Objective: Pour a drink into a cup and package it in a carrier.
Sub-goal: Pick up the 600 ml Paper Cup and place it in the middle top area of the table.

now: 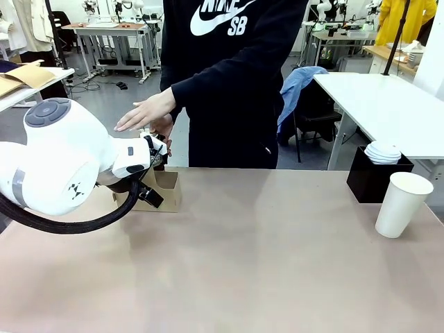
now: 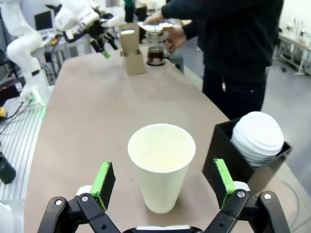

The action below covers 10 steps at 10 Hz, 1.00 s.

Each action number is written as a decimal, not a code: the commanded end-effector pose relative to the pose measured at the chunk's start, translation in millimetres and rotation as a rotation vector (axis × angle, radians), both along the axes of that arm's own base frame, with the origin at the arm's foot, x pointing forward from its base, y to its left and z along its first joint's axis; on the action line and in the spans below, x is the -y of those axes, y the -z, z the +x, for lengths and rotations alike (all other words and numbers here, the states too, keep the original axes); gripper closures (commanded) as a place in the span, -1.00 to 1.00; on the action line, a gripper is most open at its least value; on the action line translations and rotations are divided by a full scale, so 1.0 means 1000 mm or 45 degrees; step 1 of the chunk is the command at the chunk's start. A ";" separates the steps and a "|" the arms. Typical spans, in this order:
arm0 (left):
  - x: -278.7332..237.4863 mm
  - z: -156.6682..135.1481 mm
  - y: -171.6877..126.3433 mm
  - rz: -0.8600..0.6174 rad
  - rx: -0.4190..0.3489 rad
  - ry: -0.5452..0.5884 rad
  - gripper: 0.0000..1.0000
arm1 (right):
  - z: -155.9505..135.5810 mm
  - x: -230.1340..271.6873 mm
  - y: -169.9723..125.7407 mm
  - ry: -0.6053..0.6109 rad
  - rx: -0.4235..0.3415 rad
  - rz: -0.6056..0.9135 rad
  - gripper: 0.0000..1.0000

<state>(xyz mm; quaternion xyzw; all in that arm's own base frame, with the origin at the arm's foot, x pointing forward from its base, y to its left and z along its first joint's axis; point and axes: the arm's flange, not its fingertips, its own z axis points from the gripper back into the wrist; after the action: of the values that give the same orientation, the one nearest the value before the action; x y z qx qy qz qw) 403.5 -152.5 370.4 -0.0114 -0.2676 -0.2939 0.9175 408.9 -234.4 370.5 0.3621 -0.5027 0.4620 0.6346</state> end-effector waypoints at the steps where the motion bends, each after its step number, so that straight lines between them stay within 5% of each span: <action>1: 0.000 0.000 0.000 -0.002 0.000 0.000 -1.00 | 0.016 0.007 0.026 -0.096 0.022 0.093 -1.00; 6: 0.000 0.000 0.000 -0.002 0.000 0.000 -1.00 | 0.027 -0.003 0.075 -0.025 0.044 0.206 -1.00; 7: 0.000 0.000 0.000 -0.002 0.000 0.000 -1.00 | 0.022 -0.002 0.058 -0.056 -0.200 0.176 -1.00; 8: 0.000 0.000 0.000 -0.002 0.000 0.000 -1.00 | 0.022 -0.005 0.078 -0.025 0.009 0.165 -1.00; 10: 0.000 0.000 0.000 -0.002 0.000 0.000 -1.00 | 0.022 -0.004 0.077 -0.028 -0.061 0.173 -1.00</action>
<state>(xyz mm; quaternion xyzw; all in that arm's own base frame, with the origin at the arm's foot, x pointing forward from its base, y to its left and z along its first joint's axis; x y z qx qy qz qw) 403.5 -152.6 370.3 -0.0114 -0.2675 -0.2940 0.9175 430.1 -231.0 291.9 0.4183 -0.5158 0.4269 0.6137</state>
